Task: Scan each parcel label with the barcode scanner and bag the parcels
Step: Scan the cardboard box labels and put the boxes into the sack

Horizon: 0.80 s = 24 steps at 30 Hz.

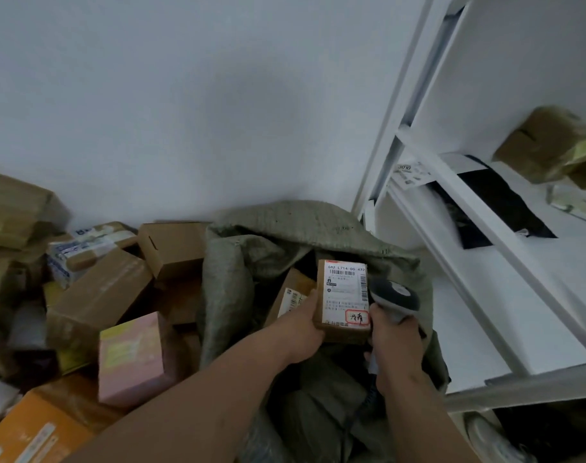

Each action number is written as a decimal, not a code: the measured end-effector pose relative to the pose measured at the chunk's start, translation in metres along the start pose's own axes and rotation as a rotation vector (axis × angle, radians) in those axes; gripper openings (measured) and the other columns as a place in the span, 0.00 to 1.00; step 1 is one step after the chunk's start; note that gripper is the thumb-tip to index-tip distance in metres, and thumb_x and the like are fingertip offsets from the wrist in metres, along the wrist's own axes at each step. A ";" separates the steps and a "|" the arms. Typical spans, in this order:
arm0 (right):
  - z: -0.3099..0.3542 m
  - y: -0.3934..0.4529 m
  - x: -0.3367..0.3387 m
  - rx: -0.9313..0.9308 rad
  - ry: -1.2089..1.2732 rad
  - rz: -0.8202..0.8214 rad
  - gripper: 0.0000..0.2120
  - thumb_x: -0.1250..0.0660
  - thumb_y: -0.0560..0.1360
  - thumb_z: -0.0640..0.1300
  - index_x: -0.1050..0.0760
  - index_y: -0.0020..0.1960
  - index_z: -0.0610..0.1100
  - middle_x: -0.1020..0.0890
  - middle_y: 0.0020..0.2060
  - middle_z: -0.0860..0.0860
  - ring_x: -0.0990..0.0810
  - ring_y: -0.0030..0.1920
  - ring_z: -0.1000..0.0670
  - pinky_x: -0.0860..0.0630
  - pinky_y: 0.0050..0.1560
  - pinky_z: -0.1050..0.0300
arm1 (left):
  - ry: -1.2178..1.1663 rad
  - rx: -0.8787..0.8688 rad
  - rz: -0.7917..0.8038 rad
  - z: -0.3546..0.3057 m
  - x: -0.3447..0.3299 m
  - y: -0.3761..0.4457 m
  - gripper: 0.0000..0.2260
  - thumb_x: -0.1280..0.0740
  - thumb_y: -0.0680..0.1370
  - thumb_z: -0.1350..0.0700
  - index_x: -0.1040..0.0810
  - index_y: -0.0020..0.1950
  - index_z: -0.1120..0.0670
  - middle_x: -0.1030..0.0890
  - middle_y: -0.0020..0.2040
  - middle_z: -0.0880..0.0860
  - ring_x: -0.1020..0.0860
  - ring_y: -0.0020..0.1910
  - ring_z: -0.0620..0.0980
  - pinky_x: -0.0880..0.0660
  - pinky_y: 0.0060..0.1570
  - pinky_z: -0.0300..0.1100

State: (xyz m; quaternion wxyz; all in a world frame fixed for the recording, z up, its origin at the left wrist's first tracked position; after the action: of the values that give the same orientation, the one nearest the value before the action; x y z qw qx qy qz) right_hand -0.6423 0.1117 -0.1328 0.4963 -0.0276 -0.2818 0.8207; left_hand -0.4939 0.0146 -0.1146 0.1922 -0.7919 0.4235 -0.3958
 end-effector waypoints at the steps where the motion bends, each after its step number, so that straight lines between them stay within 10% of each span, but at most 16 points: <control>1: -0.001 0.001 -0.001 -0.004 -0.017 -0.008 0.13 0.33 0.78 0.51 0.28 0.59 0.46 0.21 0.45 0.50 0.21 0.43 0.46 0.22 0.43 0.47 | -0.004 0.008 0.022 0.001 0.000 0.001 0.35 0.39 0.81 0.54 0.59 0.79 0.41 0.44 0.79 0.53 0.38 0.74 0.55 0.39 0.73 0.49; 10: -0.018 -0.008 -0.043 -0.036 -0.093 0.051 0.39 0.32 0.60 0.67 0.33 0.65 0.48 0.18 0.55 0.46 0.16 0.50 0.41 0.19 0.54 0.38 | 0.041 0.028 0.026 0.031 0.023 0.004 0.41 0.32 0.77 0.46 0.60 0.76 0.32 0.40 0.78 0.53 0.34 0.72 0.54 0.38 0.72 0.45; 15: -0.005 -0.014 -0.053 0.008 -0.055 0.080 0.21 0.30 0.76 0.50 0.32 0.65 0.43 0.18 0.53 0.44 0.14 0.42 0.42 0.20 0.39 0.51 | -0.035 -0.006 0.016 0.034 0.029 0.000 0.41 0.32 0.77 0.48 0.60 0.77 0.33 0.38 0.77 0.53 0.29 0.66 0.50 0.34 0.65 0.39; 24: 0.020 -0.029 -0.013 0.225 -0.285 -0.132 0.16 0.35 0.73 0.58 0.32 0.54 0.50 0.18 0.46 0.47 0.17 0.44 0.41 0.18 0.48 0.37 | -0.035 -0.064 0.084 0.004 0.003 0.000 0.37 0.36 0.80 0.51 0.58 0.79 0.42 0.42 0.79 0.52 0.42 0.75 0.55 0.45 0.74 0.45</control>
State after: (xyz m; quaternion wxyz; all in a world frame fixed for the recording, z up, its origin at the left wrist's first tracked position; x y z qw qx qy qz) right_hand -0.6196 0.1020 -0.1047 0.5043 0.1632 -0.2568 0.8082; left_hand -0.4899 0.0115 -0.1158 0.1908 -0.7860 0.4652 -0.3597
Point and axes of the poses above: each hand's wrist, its own y-axis towards the middle knuckle, its own x-axis out of the back of the hand, z = x × y, the point moved 7 cm from there along y, towards the middle knuckle
